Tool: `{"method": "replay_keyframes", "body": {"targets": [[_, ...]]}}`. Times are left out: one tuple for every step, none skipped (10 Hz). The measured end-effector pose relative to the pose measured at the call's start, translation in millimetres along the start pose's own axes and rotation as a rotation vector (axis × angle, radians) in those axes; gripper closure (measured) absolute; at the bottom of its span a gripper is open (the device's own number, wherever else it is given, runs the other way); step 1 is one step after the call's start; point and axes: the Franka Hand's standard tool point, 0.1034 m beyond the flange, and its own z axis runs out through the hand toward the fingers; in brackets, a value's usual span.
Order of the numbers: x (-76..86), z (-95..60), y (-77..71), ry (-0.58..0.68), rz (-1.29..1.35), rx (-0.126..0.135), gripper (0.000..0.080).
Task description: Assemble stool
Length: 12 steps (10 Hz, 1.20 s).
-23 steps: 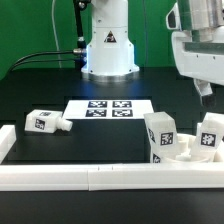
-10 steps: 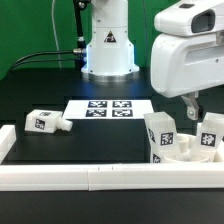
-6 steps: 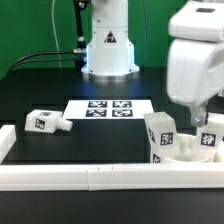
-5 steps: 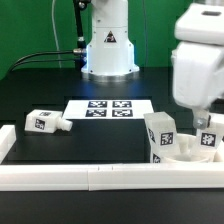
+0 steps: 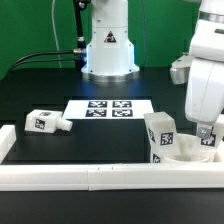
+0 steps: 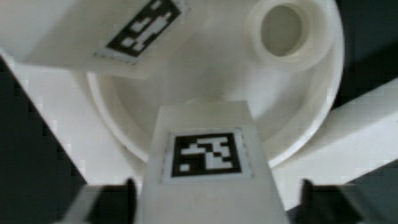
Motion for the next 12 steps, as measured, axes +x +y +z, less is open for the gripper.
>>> {"method": "replay_keyframes", "body": {"targets": [[-0.1,-0.1,0.1,0.0,0.072,0.0,0.0466],[-0.2,-0.2,0.4,0.0,0.146,0.0,0.0466],[0.5,-0.3,1.7,0.003,0.235,0.0,0.0466],[3.7,-1.2,7.9,0.009,0.365,-0.007,0.0466],[1.2,-1.6,10.7,0.013,0.512,0.007,0.0466],[-4.3,-0.8,14.7,0.018,0.687,0.038,0.0466],[-8.7,0.1,16.9,-0.003,0.825,0.082,0.0466],[-15.4,-1.7,21.1,-0.031,0.997,0.139,0.0466],[-19.2,-5.5,26.4,-0.043,1.084,0.16,0.0466],[-19.7,-6.8,27.7,-0.043,1.11,0.159,0.0465],[-18.6,-5.2,26.8,-0.039,1.131,0.131,0.0465],[-20.1,-4.1,26.9,-0.048,1.203,0.132,0.0465]]}}
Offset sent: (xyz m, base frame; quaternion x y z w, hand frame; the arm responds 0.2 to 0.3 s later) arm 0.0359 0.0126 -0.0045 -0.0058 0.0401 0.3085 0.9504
